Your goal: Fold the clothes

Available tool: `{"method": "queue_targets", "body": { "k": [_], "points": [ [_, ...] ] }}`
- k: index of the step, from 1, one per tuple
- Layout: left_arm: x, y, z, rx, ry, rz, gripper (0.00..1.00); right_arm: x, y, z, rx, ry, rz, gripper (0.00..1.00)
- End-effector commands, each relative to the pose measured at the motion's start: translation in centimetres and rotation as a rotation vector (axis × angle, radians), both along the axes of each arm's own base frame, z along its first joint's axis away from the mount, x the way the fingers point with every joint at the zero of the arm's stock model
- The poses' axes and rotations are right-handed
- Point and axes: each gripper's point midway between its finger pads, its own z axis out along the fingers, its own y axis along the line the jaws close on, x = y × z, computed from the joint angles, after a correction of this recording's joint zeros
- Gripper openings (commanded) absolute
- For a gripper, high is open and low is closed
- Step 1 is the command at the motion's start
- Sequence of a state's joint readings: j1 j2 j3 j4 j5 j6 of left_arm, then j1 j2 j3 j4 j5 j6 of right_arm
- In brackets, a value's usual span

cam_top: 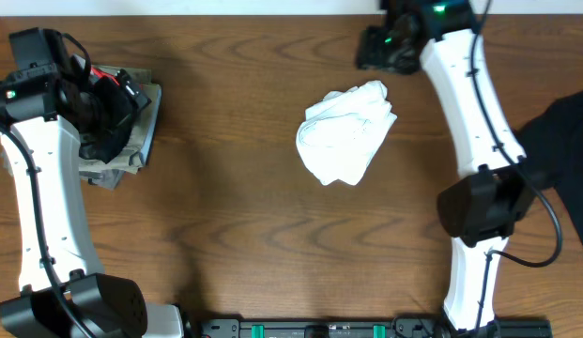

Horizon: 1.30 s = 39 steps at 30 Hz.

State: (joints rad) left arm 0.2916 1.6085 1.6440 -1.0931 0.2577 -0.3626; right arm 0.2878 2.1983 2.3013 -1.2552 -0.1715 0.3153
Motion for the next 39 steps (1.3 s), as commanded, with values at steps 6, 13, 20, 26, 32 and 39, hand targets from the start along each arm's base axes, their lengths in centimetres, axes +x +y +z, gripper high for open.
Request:
{"method": "queue_targets", "body": {
  "k": [6,13,20,26,32,39],
  "points": [
    [-0.1,0.2,-0.4,0.010,0.014,-0.006,0.98,-7.7,7.5,-4.9,-0.117,0.093,0.540,0.51],
    [-0.1,0.2,-0.4,0.010,0.014,-0.006,0.98,-10.9,8.7,-9.8,-0.233,0.138,0.735,0.51],
    [-0.1,0.2,-0.4,0.010,0.015,-0.006,0.98,-11.6,9.0,-10.4,-0.246,0.151,0.755,0.50],
    [-0.2,0.2,-0.5,0.009,0.017,-0.006,0.98,-11.6,8.8,-12.0,-0.260,0.149,0.763,0.47],
    [-0.2,0.2,-0.5,0.009,0.017,-0.006,0.98,-10.9,8.2,-13.6,-0.299,0.127,0.752,0.46],
    [-0.2,0.2,-0.5,0.009,0.017,-0.006,0.98,-10.3,8.5,-13.8,-0.304,0.088,0.771,0.42]
  ]
}}
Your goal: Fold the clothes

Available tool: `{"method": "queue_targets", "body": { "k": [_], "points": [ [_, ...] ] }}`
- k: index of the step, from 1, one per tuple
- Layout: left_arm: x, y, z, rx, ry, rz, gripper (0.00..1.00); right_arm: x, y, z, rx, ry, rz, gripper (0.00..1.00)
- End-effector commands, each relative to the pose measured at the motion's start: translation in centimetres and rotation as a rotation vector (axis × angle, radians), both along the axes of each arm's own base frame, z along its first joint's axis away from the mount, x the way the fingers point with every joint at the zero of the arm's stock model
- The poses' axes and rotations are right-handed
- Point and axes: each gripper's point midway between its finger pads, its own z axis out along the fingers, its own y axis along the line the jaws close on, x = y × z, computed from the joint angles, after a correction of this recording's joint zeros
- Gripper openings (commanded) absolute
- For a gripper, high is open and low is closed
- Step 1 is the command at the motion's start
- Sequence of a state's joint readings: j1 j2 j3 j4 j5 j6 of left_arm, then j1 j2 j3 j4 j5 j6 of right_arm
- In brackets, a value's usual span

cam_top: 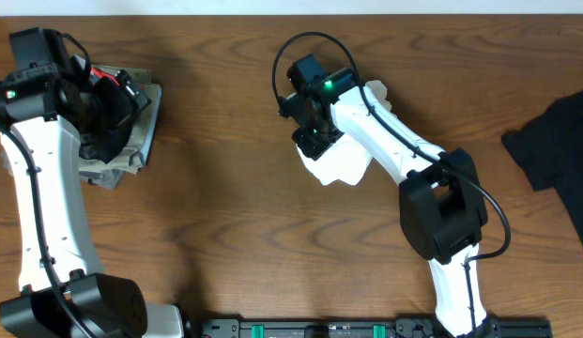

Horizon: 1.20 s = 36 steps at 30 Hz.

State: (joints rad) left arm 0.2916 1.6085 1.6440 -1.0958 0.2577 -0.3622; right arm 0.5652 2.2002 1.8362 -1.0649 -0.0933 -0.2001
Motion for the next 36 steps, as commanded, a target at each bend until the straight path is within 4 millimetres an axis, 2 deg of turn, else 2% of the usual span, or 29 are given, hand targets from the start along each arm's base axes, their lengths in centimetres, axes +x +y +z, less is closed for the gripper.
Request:
{"method": "queue_targets", "body": {
  "k": [1,10,15,18,23,30,36],
  "points": [
    [-0.1,0.2,-0.4,0.010,0.015,-0.006,0.98,-0.1,-0.2,-0.2,-0.015,-0.012,0.026,0.42],
    [-0.1,0.2,-0.4,0.010,0.015,-0.006,0.98,-0.3,-0.3,-1.1,-0.018,-0.005,0.026,0.31],
    [-0.1,0.2,-0.4,0.010,0.015,-0.006,0.98,-0.1,-0.3,-1.1,-0.015,-0.014,0.024,0.14],
    [-0.1,0.2,-0.4,0.010,0.015,-0.006,0.98,0.7,-0.8,-1.0,-0.045,-0.048,-0.024,0.02],
    [-0.2,0.5,-0.5,0.027,0.020,0.001,0.98,1.3,-0.4,0.4,-0.029,-0.068,-0.039,0.01],
    [-0.2,0.7,-0.5,0.034,0.021,0.002,0.98,1.8,0.3,3.4,0.003,-0.083,-0.057,0.01],
    [-0.2,0.7,-0.5,0.034,0.021,0.002,0.98,1.7,0.1,4.5,-0.006,-0.078,-0.074,0.01]
  ]
}}
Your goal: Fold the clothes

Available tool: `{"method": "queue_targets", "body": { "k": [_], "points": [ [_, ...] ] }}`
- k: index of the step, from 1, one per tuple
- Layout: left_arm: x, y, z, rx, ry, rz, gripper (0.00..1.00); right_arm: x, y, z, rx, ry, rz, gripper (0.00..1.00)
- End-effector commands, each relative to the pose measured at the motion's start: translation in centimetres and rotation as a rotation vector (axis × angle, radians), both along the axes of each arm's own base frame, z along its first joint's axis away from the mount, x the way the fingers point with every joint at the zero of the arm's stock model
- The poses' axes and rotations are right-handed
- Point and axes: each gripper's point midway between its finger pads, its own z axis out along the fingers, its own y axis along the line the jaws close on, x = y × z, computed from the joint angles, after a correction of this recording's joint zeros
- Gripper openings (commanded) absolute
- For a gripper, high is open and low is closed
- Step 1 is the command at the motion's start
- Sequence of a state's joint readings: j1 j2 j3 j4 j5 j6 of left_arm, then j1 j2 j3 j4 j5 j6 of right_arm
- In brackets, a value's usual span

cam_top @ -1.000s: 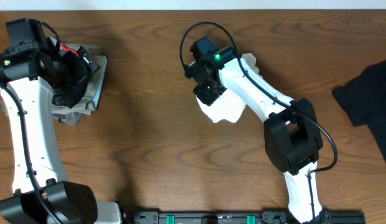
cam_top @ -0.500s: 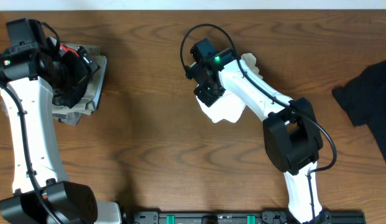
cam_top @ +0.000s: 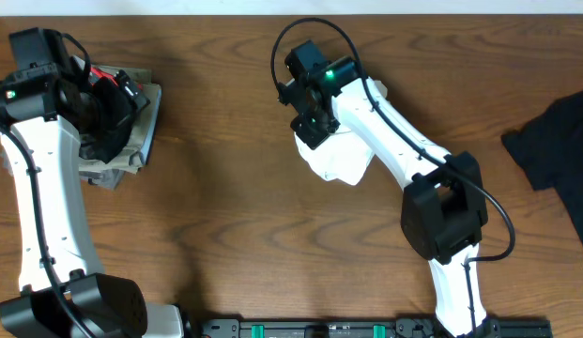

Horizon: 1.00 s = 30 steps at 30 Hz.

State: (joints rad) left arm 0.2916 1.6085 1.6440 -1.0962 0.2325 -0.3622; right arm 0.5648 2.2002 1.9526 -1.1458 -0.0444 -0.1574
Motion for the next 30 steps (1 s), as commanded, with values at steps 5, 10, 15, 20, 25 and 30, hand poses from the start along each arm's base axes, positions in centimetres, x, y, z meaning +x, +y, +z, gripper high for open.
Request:
{"method": "queue_targets", "body": {
  "k": [5,10,15,20,25,30],
  "points": [
    [-0.1,0.2,-0.4,0.012,0.015,-0.008,0.98,0.1,-1.8,1.6,-0.088,-0.031,-0.071,0.01],
    [-0.1,0.2,-0.4,0.012,0.015,-0.008,0.98,-0.3,-3.6,1.5,-0.164,-0.019,-0.107,0.01],
    [-0.1,0.2,-0.4,0.012,0.015,-0.008,0.98,-0.8,-5.3,1.6,-0.228,-0.004,-0.180,0.01],
    [-0.1,0.2,-0.4,0.012,0.015,-0.008,0.98,-1.6,-6.7,1.7,-0.268,0.035,-0.206,0.03],
    [-0.1,0.2,-0.4,0.012,0.015,-0.008,0.98,-2.4,-8.5,1.8,-0.300,0.086,-0.254,0.02],
    [-0.1,0.2,-0.4,0.012,0.015,-0.008,0.98,-2.7,-11.0,2.0,-0.352,0.115,-0.329,0.01]
  ]
}}
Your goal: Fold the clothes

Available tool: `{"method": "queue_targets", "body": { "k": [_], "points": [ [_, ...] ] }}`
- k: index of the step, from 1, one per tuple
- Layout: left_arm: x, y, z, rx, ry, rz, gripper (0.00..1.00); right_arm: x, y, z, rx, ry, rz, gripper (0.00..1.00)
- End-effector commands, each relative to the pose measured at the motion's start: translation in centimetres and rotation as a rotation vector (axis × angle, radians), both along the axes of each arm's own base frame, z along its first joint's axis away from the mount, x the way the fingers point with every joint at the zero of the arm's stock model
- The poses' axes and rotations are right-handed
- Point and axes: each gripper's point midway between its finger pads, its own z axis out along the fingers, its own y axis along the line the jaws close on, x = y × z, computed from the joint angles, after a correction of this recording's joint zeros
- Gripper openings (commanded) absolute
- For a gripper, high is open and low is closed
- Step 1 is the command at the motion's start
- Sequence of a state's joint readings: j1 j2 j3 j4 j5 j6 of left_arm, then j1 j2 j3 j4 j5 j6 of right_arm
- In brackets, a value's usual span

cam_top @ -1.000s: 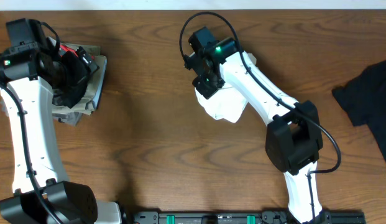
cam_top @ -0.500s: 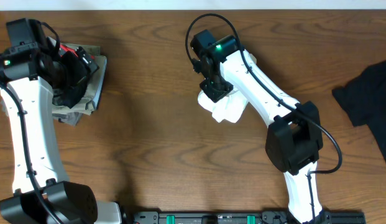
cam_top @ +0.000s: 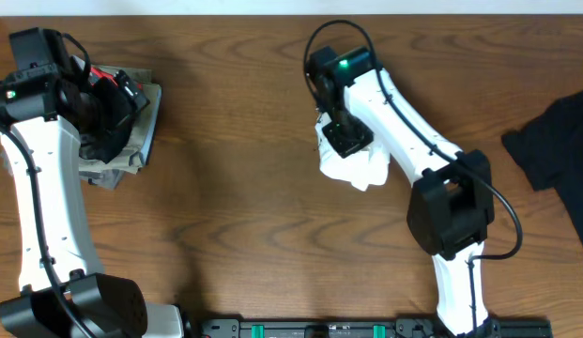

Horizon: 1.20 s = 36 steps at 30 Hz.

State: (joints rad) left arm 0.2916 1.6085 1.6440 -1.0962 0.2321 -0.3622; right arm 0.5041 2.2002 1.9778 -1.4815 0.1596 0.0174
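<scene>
A white garment lies bunched on the brown table, right of centre. My right gripper presses down into its upper left part and seems shut on a fold of the cloth; the fingertips are hidden by the wrist. At the far left my left gripper hangs over a stack of folded clothes. How its jaws stand does not show from above.
A black garment lies crumpled at the right edge of the table. The folded stack sits at the left edge under the left arm. The robot's base rail runs along the front edge.
My right gripper has moved right and slightly toward the front. The white garment has gone with it and is bunched tighter. The left arm has not moved.
First my right gripper was at the back edge, beyond the spread white garment. Then it was down on the garment's left part, and stayed there a moment later. Now the garment sits further right, gathered into a smaller heap under the gripper.
</scene>
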Motion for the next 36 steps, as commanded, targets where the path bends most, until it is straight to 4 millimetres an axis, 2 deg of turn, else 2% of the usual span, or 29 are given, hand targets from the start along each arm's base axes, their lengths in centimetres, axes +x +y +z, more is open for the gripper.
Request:
{"method": "queue_targets", "body": {
  "k": [1,4,10,12,13,14,16,18,20,25,27,28,30,32,36],
  "points": [
    [-0.1,0.2,-0.4,0.012,0.014,-0.009,0.98,0.9,-2.6,1.4,-0.064,-0.058,-0.107,0.01],
    [-0.1,0.2,-0.4,0.012,0.014,-0.009,0.98,1.2,-4.4,1.6,-0.095,-0.059,-0.164,0.01],
    [-0.1,0.2,-0.4,0.011,0.014,-0.009,0.98,2.3,-6.3,1.5,-0.085,-0.067,-0.191,0.04],
    [-0.1,0.2,-0.4,0.012,0.014,-0.009,0.98,2.8,-7.0,1.4,-0.082,-0.074,-0.189,0.11],
    [-0.1,0.2,-0.4,0.012,0.015,-0.009,0.98,3.0,-7.4,1.4,-0.080,-0.079,-0.201,0.20],
    [-0.1,0.2,-0.4,0.011,0.015,-0.009,0.98,3.2,-7.8,1.4,-0.079,-0.082,-0.212,0.23],
    [-0.1,0.2,-0.4,0.012,0.015,-0.009,0.98,3.7,-8.8,1.4,-0.083,-0.094,-0.236,0.22],
    [-0.1,0.2,-0.4,0.011,0.015,-0.009,0.98,4.4,-10.0,1.5,-0.096,-0.119,-0.261,0.15],
    [-0.1,0.2,-0.4,0.012,0.015,-0.009,0.98,4.8,-10.3,1.4,-0.072,-0.123,-0.282,0.08],
    [-0.1,0.2,-0.4,0.011,0.014,-0.009,0.98,4.4,-7.7,1.7,0.091,-0.079,-0.266,0.04],
    [-0.1,0.2,-0.4,0.011,0.014,-0.009,0.98,4.3,-5.7,2.2,0.188,-0.062,-0.207,0.10],
    [-0.1,0.2,-0.4,0.011,0.014,-0.009,0.98,4.2,-4.7,2.5,0.237,-0.055,-0.182,0.17],
    [-0.1,0.2,-0.4,0.011,0.014,-0.009,0.98,3.9,-2.3,2.9,0.344,-0.029,-0.120,0.41],
    [-0.1,0.2,-0.4,0.011,0.015,-0.009,0.98,3.4,-0.8,3.0,0.398,-0.008,-0.088,0.45],
    [-0.2,0.2,-0.5,0.010,0.019,-0.009,0.98,2.5,0.0,2.5,0.390,0.023,-0.073,0.45]
  ]
}}
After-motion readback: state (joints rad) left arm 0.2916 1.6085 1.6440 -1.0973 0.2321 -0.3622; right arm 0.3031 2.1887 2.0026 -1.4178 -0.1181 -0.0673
